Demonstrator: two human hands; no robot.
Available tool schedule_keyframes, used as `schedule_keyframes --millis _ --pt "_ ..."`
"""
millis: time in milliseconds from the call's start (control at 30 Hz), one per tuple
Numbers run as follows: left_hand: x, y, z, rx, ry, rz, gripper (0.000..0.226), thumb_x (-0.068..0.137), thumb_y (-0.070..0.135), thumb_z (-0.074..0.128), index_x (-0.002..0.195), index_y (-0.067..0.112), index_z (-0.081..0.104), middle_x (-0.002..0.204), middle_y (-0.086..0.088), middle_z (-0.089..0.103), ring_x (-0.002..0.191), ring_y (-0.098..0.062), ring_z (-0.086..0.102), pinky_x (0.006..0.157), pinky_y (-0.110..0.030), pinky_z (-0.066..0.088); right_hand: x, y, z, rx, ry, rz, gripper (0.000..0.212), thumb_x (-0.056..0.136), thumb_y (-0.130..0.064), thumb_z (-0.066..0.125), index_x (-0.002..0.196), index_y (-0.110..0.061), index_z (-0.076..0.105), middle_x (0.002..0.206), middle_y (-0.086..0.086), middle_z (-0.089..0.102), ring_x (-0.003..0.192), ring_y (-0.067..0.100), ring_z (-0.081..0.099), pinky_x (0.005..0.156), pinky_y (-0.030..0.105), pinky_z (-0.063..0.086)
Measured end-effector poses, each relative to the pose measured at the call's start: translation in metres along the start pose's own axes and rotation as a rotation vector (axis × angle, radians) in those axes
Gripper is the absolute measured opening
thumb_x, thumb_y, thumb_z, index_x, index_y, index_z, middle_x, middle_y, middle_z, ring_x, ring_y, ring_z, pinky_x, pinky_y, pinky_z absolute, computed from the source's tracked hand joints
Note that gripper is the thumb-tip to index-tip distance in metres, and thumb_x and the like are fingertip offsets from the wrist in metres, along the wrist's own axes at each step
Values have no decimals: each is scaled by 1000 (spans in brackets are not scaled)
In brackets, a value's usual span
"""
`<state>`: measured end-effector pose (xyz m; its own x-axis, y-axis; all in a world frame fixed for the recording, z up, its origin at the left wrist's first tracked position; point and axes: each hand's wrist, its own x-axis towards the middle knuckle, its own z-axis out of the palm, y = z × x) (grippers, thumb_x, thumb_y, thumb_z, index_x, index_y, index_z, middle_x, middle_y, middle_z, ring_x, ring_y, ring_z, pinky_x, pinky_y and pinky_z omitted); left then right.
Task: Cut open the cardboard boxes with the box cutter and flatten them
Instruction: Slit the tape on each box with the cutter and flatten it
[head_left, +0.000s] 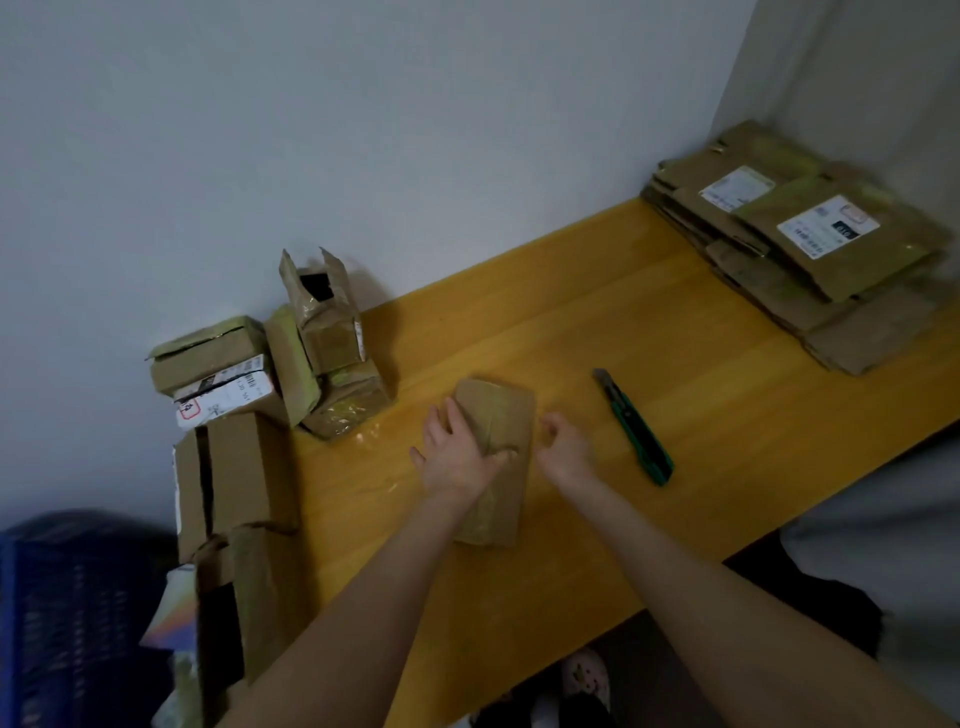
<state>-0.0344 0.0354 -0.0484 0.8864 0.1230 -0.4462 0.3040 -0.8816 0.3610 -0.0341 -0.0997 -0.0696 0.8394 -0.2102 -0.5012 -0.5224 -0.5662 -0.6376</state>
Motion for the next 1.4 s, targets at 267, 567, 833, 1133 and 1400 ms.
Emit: schedule_keyframes --millis 267,567,833,1133,1400 --pt "18 -9 9 -6 -109 -99 137 64 60 80 152 24 -19 158 -11 13 141 -37 25 109 -57 32 32 61 -38 -579 66 77 62 100 -16 42 152 -26 10 158 14 0 144 36 7 115 47 21" --pt "15 -5 6 134 -34 -38 127 70 60 76 154 15 -9 161 -11 4 146 -33 12 116 -54 20 28 59 -15 -516 132 -22 62 98 -4 44 150 -23 16 148 8 28 126 32 37 93 39 44" --pt "5 0 18 204 -74 -115 127 72 66 69 152 18 -17 158 -15 -3 144 -37 11 113 -60 22 29 33 -9 80 -21 234 46 97 -16 53 140 -8 37 128 16 51 103 30 56 76 39 50" --pt "12 -68 -28 587 -157 297 120 80 58 68 150 27 -24 161 -9 -16 148 -30 -10 118 -56 -1 -1 -7 -1 351 -134 177 29 101 -29 48 123 -11 50 97 6 54 91 27 54 78 39 46" --pt "14 -64 -23 420 -109 196 128 68 57 78 155 14 -6 160 -9 4 148 -28 3 119 -53 8 -15 -8 18 157 -186 87 37 98 -15 52 134 -14 45 104 8 58 85 24 62 78 40 54"
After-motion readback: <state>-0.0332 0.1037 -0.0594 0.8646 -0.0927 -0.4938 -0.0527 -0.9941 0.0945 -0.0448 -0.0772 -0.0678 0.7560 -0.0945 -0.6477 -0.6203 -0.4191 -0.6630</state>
